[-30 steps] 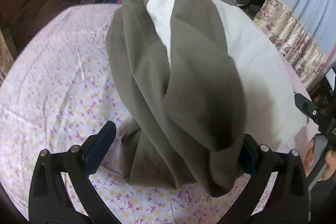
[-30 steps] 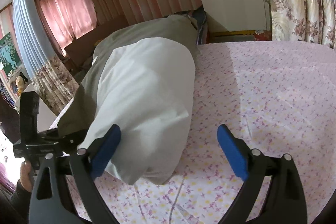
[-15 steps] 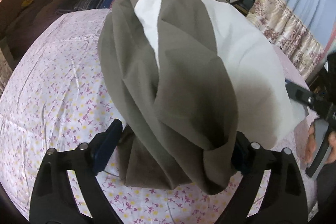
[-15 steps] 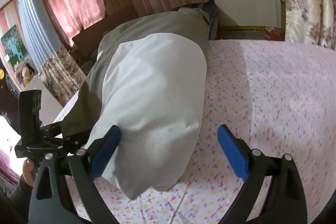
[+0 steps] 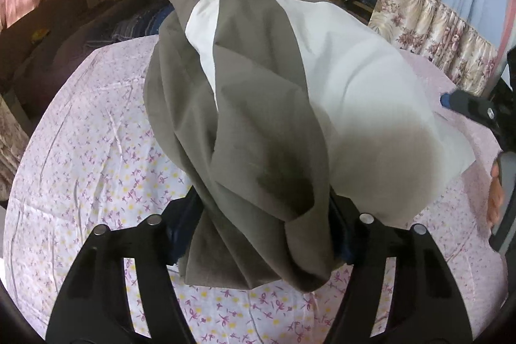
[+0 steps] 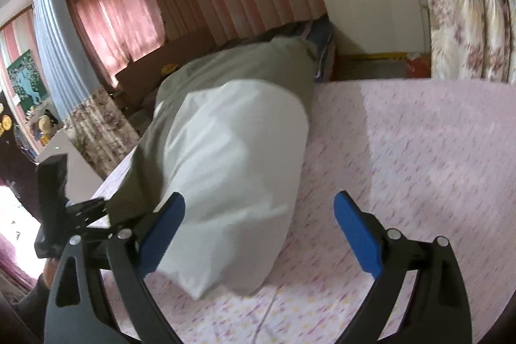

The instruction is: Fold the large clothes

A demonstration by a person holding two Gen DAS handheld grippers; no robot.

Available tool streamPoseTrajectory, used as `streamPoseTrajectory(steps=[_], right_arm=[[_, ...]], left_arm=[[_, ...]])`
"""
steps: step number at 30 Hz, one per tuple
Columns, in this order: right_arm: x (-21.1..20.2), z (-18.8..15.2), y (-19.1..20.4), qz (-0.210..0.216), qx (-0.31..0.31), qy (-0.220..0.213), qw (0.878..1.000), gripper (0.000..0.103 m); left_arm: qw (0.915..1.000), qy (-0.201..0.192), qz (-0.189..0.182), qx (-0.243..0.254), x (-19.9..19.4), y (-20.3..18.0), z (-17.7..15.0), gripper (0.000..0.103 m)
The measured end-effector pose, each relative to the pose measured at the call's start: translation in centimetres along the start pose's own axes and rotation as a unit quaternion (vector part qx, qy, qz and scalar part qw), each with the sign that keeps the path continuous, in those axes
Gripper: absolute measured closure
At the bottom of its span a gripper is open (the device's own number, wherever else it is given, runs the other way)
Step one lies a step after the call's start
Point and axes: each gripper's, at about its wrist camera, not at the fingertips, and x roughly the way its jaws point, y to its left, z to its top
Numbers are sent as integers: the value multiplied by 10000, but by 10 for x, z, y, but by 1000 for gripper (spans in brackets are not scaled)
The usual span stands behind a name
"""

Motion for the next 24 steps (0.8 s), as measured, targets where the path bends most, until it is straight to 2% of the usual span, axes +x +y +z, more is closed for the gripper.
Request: streamPoseTrajectory(steps=[4, 7, 10, 16, 19, 21, 24], right_arm=[[-9, -16, 16, 87, -58, -32, 9999, 9], [2, -29, 16, -104, 121, 206, 9997, 9], [16, -38, 8, 91, 456, 253, 9986, 6], [46, -35, 3, 409, 664, 494, 9957, 5], [52, -35, 13, 360, 519, 547, 9965, 14], [53, -35, 17, 305, 441, 526, 9972, 27], [51, -36, 25, 154, 203, 497, 9984, 41]], left_arm=[[10000, 35, -8, -56, 1, 1, 1, 35], [9999, 34, -28, -115, 1, 1, 1, 34], [9999, 46, -48, -153, 2, 2, 0, 34], [9999, 11, -23, -164, 3, 4, -1, 35], [9999, -31, -31, -152, 3, 3, -2, 40], [9999, -43, -21, -128, 4, 2, -1, 42], [9999, -28, -70, -127, 3, 2, 1, 44]])
